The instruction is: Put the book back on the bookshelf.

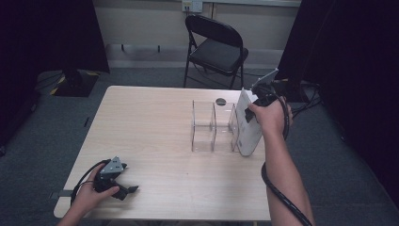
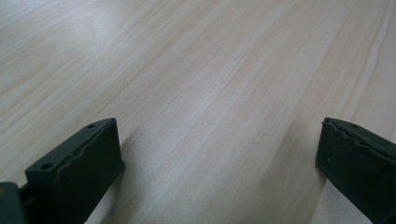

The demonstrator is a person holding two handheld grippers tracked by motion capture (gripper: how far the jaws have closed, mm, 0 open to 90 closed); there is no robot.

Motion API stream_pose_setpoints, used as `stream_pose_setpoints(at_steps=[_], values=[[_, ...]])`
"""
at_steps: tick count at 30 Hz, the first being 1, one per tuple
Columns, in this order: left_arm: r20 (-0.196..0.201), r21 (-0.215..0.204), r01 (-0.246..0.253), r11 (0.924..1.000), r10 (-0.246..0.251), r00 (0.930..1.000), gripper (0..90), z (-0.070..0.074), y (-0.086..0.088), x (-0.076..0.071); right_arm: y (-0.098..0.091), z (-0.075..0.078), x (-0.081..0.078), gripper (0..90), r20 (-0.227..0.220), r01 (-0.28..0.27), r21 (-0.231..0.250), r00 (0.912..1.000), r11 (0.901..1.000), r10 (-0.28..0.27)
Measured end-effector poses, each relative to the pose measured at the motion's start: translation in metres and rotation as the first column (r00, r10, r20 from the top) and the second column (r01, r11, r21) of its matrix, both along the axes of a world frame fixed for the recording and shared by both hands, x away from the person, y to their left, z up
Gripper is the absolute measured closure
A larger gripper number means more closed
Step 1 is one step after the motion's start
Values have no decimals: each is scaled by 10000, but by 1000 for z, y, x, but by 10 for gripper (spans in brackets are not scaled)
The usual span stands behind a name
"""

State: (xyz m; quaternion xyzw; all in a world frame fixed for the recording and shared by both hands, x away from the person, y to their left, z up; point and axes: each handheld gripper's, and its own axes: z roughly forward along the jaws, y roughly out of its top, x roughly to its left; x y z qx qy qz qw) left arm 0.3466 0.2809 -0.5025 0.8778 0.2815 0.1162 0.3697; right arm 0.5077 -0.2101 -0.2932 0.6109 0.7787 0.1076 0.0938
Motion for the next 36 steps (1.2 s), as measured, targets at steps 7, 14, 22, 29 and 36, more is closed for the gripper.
stream_pose_setpoints(at_steps=[7, 14, 22, 29, 36], values=[[88, 41, -62, 10000, 61, 9999, 0, 0, -1, 0, 0, 2, -4, 353, 107, 22, 164, 9999, 9999, -24], [50, -49, -123, 9999, 123, 9999, 0, 0, -2, 0, -2, 4, -11, 346, 261, -7, 320, 9997, 9995, -1], [2, 100, -46, 9999, 46, 10000, 0, 1, -1, 0, -8, 8, -20, 338, 247, -14, 408, 9997, 9992, 4], [-2, 83, -55, 10000, 55, 10000, 0, 0, -1, 0, -10, 12, -25, 333, 312, -15, 441, 9995, 9990, 1], [-22, 67, -57, 10000, 57, 10000, 0, 0, -1, 0, -10, 12, -29, 335, 308, -132, 552, 9995, 9984, 116]])
